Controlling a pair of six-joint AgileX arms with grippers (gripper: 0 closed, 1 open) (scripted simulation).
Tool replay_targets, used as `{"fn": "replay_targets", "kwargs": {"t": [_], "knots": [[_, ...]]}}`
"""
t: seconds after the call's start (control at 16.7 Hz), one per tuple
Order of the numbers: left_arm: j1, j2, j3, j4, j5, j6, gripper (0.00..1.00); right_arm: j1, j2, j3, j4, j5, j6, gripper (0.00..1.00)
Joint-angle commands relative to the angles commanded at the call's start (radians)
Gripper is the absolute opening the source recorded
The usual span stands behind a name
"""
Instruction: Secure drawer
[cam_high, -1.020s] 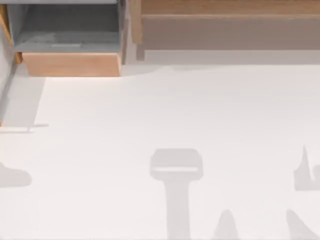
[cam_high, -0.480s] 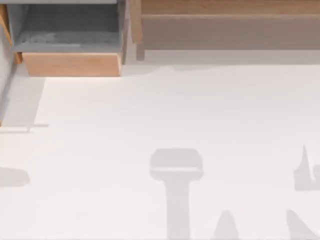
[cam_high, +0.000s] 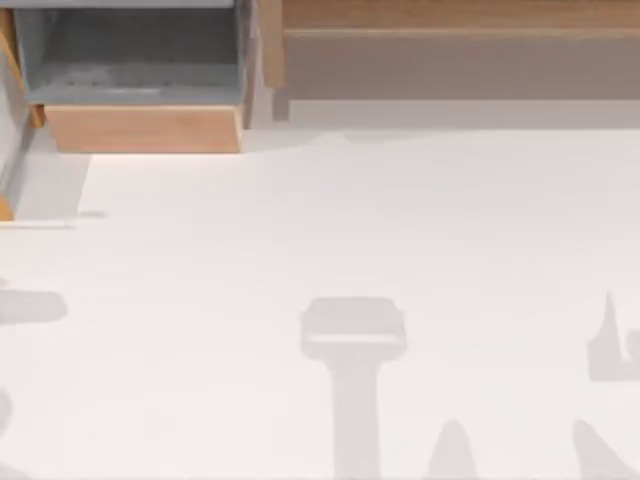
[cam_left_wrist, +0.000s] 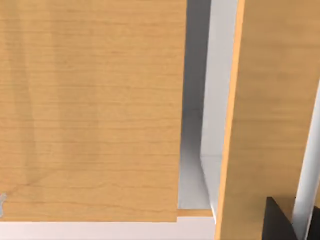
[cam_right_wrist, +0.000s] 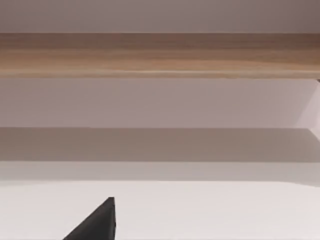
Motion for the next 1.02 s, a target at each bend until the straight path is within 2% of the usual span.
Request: {"fn": "replay_targets", "kwargs": {"t": [0.12,0.48,0.84,1.02], "knots": [[-0.031,0.023,0.041,-0.031,-0.030,-0.002,0.00,0.000,0.000,0.000,0.000,0.000,0.000,1.00],[-0.038,0.041,0.057,-0.053,-0.043,-0.003,0.00,0.000,0.000,0.000,0.000,0.000,0.000,1.00],[-0.098,0.114,0.253,-0.144,-0.101,-0.006,0.00,0.000,0.000,0.000,0.000,0.000,0.000,1.00],[-0.120,0.137,0.288,-0.173,-0.121,-0.008,0.00,0.000,0.000,0.000,0.000,0.000,0.000,1.00]]}}
